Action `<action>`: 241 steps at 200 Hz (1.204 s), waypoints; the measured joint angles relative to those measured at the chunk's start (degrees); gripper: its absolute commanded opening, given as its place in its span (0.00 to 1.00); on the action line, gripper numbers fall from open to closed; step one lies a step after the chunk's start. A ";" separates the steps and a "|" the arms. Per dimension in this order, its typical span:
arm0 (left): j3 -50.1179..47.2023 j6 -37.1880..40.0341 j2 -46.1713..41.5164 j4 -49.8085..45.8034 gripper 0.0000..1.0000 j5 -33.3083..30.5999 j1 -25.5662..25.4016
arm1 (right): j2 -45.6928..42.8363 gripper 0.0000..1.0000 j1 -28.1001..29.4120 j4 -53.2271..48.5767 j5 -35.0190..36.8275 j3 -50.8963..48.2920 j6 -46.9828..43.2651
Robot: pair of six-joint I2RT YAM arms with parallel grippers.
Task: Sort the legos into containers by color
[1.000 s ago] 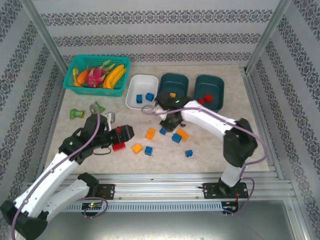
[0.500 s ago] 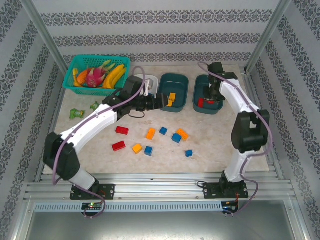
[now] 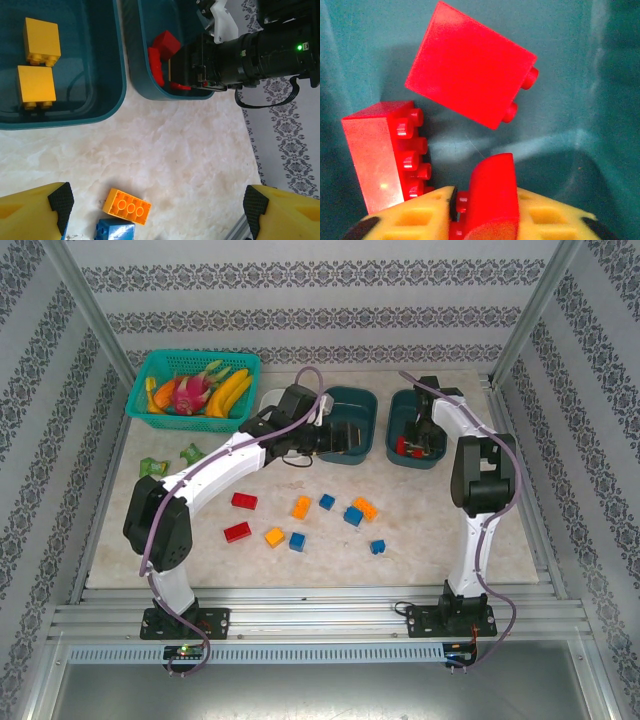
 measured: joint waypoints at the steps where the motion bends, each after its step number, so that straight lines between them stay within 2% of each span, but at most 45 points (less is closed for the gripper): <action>1: 0.00 0.00 -0.02 -0.02 0.90 0.00 -0.02 | 0.00 0.44 0.00 -0.02 -0.02 0.00 -0.13; 21: 0.00 0.02 -0.07 -0.61 0.90 -0.59 -0.09 | -0.11 0.51 0.00 -0.20 -0.52 0.00 0.17; 52: -0.81 1.03 -1.05 -3.76 0.88 -2.97 -0.11 | -2.80 0.51 0.20 -0.22 -0.94 0.00 0.35; 79: -2.69 4.02 -3.43 -8.57 0.86 -5.75 -0.11 | -13.84 0.52 1.73 2.93 -2.29 -3.52 0.85; 108: -3.87 8.48 -3.76 -13.07 0.83 -7.98 -0.44 | -36.50 0.59 7.63 12.79 -7.17 -18.73 3.80; 132: -4.28 12.07 -2.14 -15.47 0.78 -9.03 -1.03 | -54.66 0.79 11.32 24.24 -15.54 -37.70 8.66; 146: -4.13 13.73 -0.07 -16.33 0.75 -9.49 -1.40 | -62.38 0.86 11.85 28.35 -19.10 -48.61 12.61; 169: -2.91 15.91 5.07 -17.59 0.71 -10.60 -2.25 | -70.64 0.85 13.49 29.75 -23.23 -61.51 17.49; 186: -1.07 17.46 9.01 -18.67 0.69 -11.39 -3.04 | -76.70 0.84 14.58 29.59 -25.33 -67.56 20.06; 211: 2.51 19.26 13.77 -20.24 0.66 -13.11 -4.63 | -85.68 0.84 14.80 29.31 -26.60 -72.81 23.28; 241: 5.79 20.33 16.98 -21.88 0.60 -15.41 -6.29 | -92.15 0.84 14.80 29.24 -26.64 -76.76 26.64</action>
